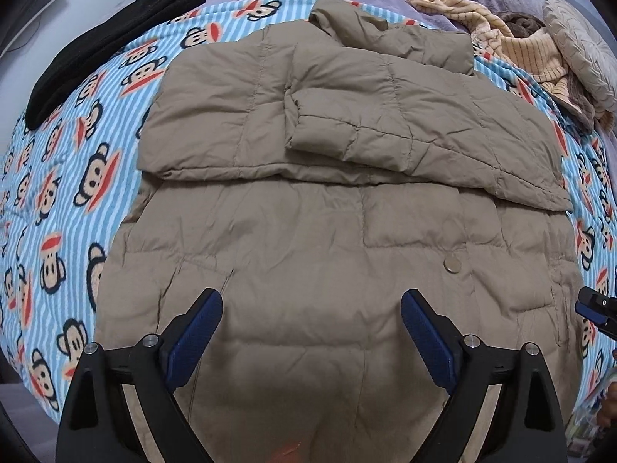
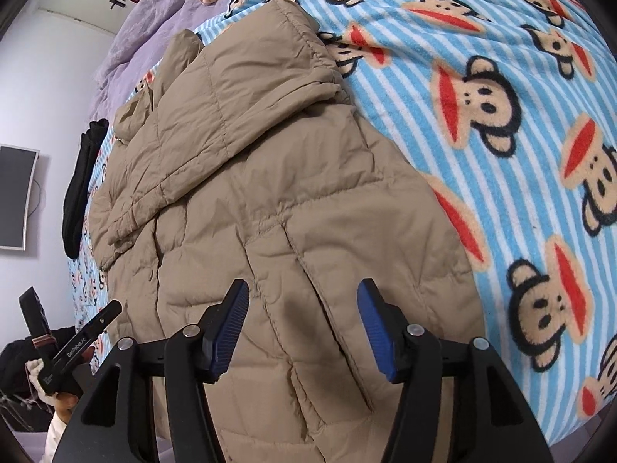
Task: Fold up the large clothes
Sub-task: 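Move both tools to the jacket hem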
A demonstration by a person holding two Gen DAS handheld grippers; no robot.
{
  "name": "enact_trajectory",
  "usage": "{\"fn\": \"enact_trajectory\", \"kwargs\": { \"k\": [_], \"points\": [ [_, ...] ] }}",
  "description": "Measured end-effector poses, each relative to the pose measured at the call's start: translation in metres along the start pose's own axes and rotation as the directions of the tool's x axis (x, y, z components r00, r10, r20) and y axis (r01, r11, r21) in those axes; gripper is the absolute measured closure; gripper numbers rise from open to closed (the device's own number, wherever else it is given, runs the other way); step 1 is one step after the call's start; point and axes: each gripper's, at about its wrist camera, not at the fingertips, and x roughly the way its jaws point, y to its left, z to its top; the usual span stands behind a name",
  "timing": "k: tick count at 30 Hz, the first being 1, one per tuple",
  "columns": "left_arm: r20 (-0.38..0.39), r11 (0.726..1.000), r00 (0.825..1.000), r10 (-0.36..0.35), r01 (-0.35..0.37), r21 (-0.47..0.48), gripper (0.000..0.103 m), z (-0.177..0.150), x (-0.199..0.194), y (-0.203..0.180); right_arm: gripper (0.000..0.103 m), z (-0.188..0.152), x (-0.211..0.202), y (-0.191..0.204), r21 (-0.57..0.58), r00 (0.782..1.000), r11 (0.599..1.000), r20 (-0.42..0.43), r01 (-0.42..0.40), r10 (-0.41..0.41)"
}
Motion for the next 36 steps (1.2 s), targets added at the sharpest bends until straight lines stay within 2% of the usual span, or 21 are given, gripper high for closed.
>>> {"fn": "enact_trajectory", "kwargs": {
  "k": [3, 6, 12, 16, 22, 27, 36],
  "points": [
    [-0.031, 1.000, 0.999, 0.009, -0.009, -0.021, 0.008, -0.013, -0.004, 0.004, 0.034, -0.007, -0.002, -0.002, 0.004, 1.000, 1.000, -0.021, -0.002, 0.002],
    [-0.068, 0.999, 0.997, 0.026, -0.027, -0.024, 0.008, -0.027, -0.004, 0.008, 0.022, -0.015, -0.006, -0.003, 0.016, 1.000, 1.000, -0.025, -0.015, 0.015],
    [-0.083, 0.999, 0.996, 0.046, -0.048, -0.020, 0.008, -0.045, -0.015, 0.012, 0.021, -0.033, -0.010, 0.000, 0.050, 0.999, 0.999, -0.034, -0.016, 0.017],
    [-0.089, 0.999, 0.996, 0.030, -0.031, -0.014, 0.008, -0.052, -0.023, 0.019, 0.011, -0.046, -0.010, 0.009, 0.081, 0.999, 0.996, -0.034, -0.034, 0.037],
    [-0.087, 1.000, 0.996, 0.020, -0.019, 0.002, 0.008, -0.065, -0.036, 0.033, 0.010, -0.067, -0.002, 0.028, 0.110, 0.994, 0.991, -0.073, -0.076, 0.085],
    [-0.109, 1.000, 0.994, 0.013, -0.012, 0.014, 0.008, -0.078, -0.039, 0.050, 0.010, -0.092, -0.003, 0.036, 0.134, 0.992, 0.986, -0.062, -0.097, 0.106],
    [-0.119, 1.000, 0.993, -0.013, 0.015, 0.023, 0.008, -0.105, -0.045, 0.074, 0.010, -0.130, -0.013, 0.024, 0.232, 0.995, 0.969, -0.020, -0.090, 0.098]
  ]
}}
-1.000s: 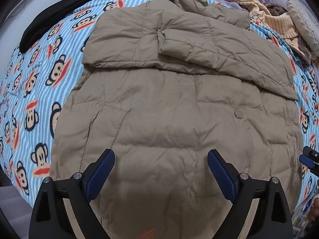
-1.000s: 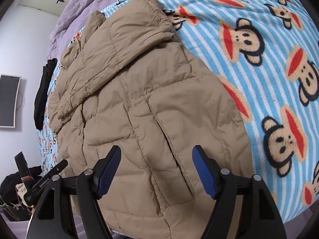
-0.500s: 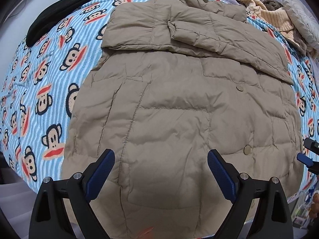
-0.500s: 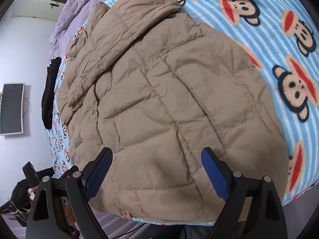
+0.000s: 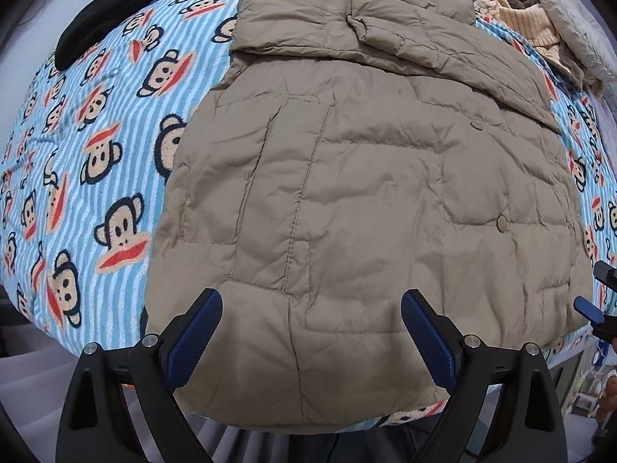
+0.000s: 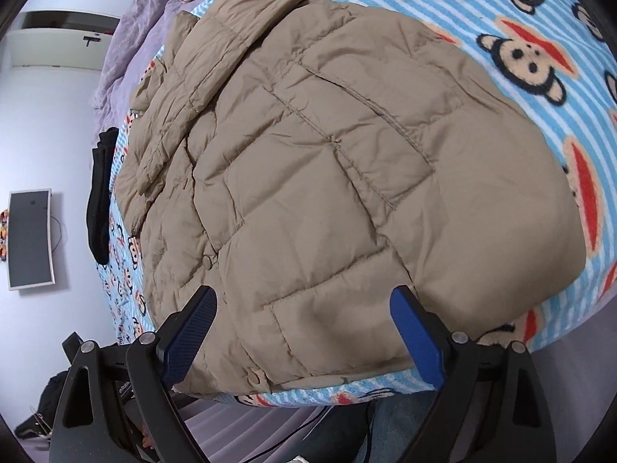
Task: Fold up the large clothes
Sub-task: 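Move both tools to the jacket hem, then grasp the jacket hem with both tools and fold it up toward the collar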
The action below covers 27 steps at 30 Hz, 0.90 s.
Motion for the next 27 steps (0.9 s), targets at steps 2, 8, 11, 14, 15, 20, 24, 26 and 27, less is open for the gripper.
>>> {"fn": "enact_trajectory", "kwargs": {
  "k": [2, 8, 11, 14, 15, 20, 24, 26, 27],
  "points": [
    [0.007, 1.000, 1.000, 0.000, 0.000, 0.002, 0.008, -0.005, -0.002, 0.004, 0.010, -0.004, -0.004, -0.004, 0.019, 1.000, 1.000, 0.001, -0.003, 0.003],
    [-0.004, 0.999, 0.999, -0.047, 0.047, -0.003, 0.008, -0.019, -0.001, 0.013, 0.010, -0.018, -0.020, -0.015, 0.061, 1.000, 0.998, 0.022, 0.005, -0.006],
    [0.000, 0.996, 0.996, -0.086, 0.086, -0.005, 0.008, -0.028, -0.002, 0.018, 0.010, -0.026, -0.026, -0.024, 0.089, 0.999, 0.996, 0.030, 0.009, -0.012],
    [0.012, 0.993, 0.993, -0.114, 0.115, -0.032, 0.008, -0.039, -0.006, 0.030, 0.010, -0.031, -0.025, -0.035, 0.135, 1.000, 0.991, 0.018, 0.014, -0.016],
    [0.016, 0.991, 0.992, -0.127, 0.128, -0.048, 0.008, -0.043, -0.009, 0.034, 0.010, -0.031, -0.024, -0.038, 0.148, 1.000, 0.989, 0.011, 0.013, -0.014],
    [0.014, 0.962, 0.976, -0.219, 0.218, -0.165, 0.008, -0.060, -0.012, 0.063, 0.010, -0.024, -0.019, -0.044, 0.142, 0.999, 0.989, -0.022, 0.030, -0.027],
    [0.002, 0.924, 0.957, -0.290, 0.281, -0.259, 0.008, -0.074, -0.005, 0.074, 0.010, -0.020, -0.018, -0.050, 0.129, 0.998, 0.991, -0.057, 0.043, -0.036],
    [-0.014, 0.909, 0.947, -0.319, 0.302, -0.288, 0.008, -0.081, 0.003, 0.074, 0.010, -0.019, -0.017, -0.059, 0.142, 0.997, 0.989, -0.066, 0.044, -0.034],
    [-0.021, 0.904, 0.945, -0.326, 0.306, -0.298, 0.008, -0.083, 0.007, 0.072, 0.010, -0.018, -0.015, -0.066, 0.157, 0.997, 0.987, -0.073, 0.044, -0.032]
  ]
}}
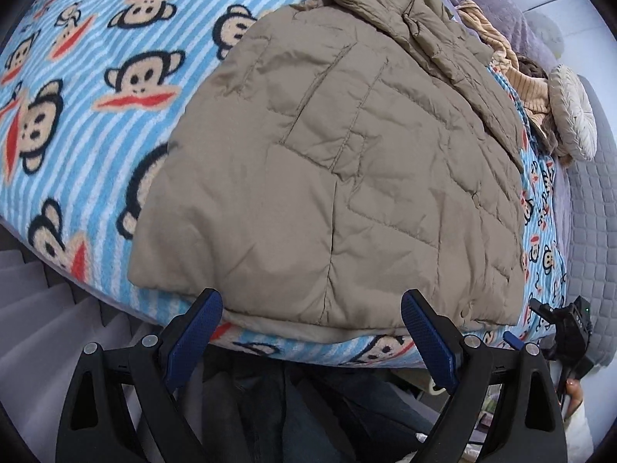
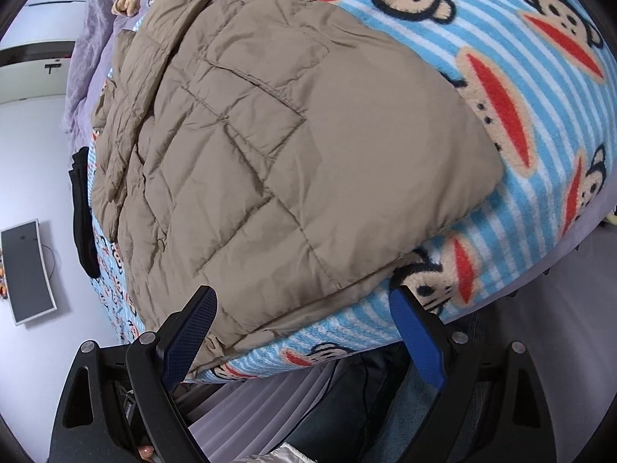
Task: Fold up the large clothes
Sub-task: 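Grasp the jacket hem with both tools and fold it up toward the collar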
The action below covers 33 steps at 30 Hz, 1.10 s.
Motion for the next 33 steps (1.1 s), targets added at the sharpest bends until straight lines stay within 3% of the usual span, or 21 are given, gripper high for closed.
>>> {"fn": "enact_trajectory", "kwargs": {
  "k": [7, 10, 14, 20, 21, 22, 23, 24, 25, 26, 28, 29, 33],
  "points": [
    [-0.083, 0.993, 0.995, -0.063, 0.054, -0.108, 0.008, -0.016, 0.038, 0.007, 0.010, 0.009, 0.020, -0.032, 0.097, 0.999, 0.995, -0.031, -0.035, 0.038],
    [-0.063, 0.988, 0.996, -0.065, 0.055, -0.147, 0.008, -0.010, 0.045, 0.004, 0.010, 0.013, 0.025, -0.035, 0.131, 0.996, 0.988, -0.019, -0.086, 0.089],
    [-0.014, 0.979, 0.992, -0.123, 0.120, -0.162, 0.008, 0.003, 0.042, -0.001, 0.010, 0.020, 0.024, -0.034, 0.163, 0.983, 0.969, 0.026, -0.185, 0.183],
    [-0.007, 0.981, 0.990, -0.142, 0.140, -0.135, 0.009, 0.021, 0.050, -0.020, 0.011, 0.023, 0.030, -0.040, 0.247, 0.974, 0.942, 0.056, -0.228, 0.221],
    [-0.001, 0.981, 0.989, -0.146, 0.145, -0.125, 0.022, 0.022, 0.050, -0.023, 0.011, 0.023, 0.032, -0.040, 0.255, 0.972, 0.938, 0.054, -0.235, 0.228],
    [-0.001, 0.983, 0.989, -0.150, 0.149, -0.110, 0.033, 0.024, 0.049, -0.026, 0.020, 0.022, 0.032, -0.039, 0.257, 0.971, 0.937, 0.053, -0.238, 0.232],
    [-0.011, 0.984, 0.988, -0.152, 0.150, -0.096, 0.052, 0.026, 0.047, -0.023, 0.038, 0.021, 0.033, -0.037, 0.254, 0.972, 0.939, 0.051, -0.234, 0.229],
    [-0.017, 0.985, 0.988, -0.154, 0.152, -0.087, 0.072, 0.028, 0.047, -0.024, 0.050, 0.021, 0.033, -0.036, 0.247, 0.975, 0.943, 0.045, -0.224, 0.220],
    [-0.018, 0.984, 0.987, -0.160, 0.158, -0.078, 0.079, 0.031, 0.045, -0.022, 0.076, 0.020, 0.033, -0.034, 0.240, 0.977, 0.947, 0.039, -0.211, 0.208],
    [-0.016, 0.985, 0.987, -0.160, 0.158, -0.069, 0.081, 0.032, 0.042, -0.021, 0.086, 0.018, 0.032, -0.032, 0.235, 0.977, 0.948, 0.042, -0.214, 0.210],
    [0.004, 0.987, 0.988, -0.155, 0.155, -0.037, 0.083, 0.034, 0.033, -0.024, 0.088, 0.015, 0.027, -0.026, 0.210, 0.975, 0.952, 0.062, -0.221, 0.213],
    [0.011, 0.988, 0.988, -0.153, 0.154, -0.020, 0.088, 0.035, 0.028, -0.026, 0.089, 0.016, 0.023, -0.024, 0.195, 0.975, 0.955, 0.068, -0.222, 0.213],
    [0.049, 0.985, 0.984, -0.170, 0.168, 0.040, 0.088, 0.040, 0.007, -0.035, 0.091, 0.017, 0.009, -0.010, 0.144, 0.972, 0.964, 0.102, -0.224, 0.211]
  ]
}}
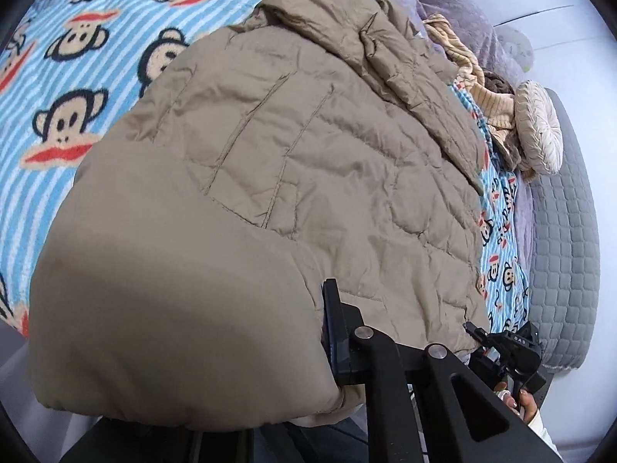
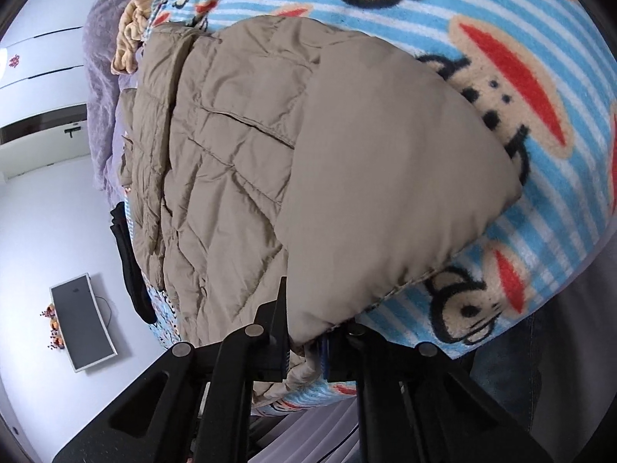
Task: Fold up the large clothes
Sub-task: 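Grasp the jacket hem with both tools and fold it up toward the collar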
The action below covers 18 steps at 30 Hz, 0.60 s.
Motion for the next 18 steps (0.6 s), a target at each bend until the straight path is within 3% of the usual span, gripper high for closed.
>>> {"fn": "enact_trajectory", "kwargs": {
  "k": [10, 18],
  "points": [
    [0.132, 0.986, 0.990, -0.058, 0.037, 0.160, 0.088, 0.043, -0.051, -0.049, 0.092, 0.012, -0.035, 0.071, -0.226, 0.992, 0.973, 0.122, 0.049, -0.021],
    [0.256, 0.975, 0.966, -0.045, -0.014, 0.222, 0.088, 0.105, -0.069, -0.097, 0.093, 0.058, -0.049, 0.165, -0.440, 0.984, 0.895, 0.178, 0.075, 0.005]
  ]
}}
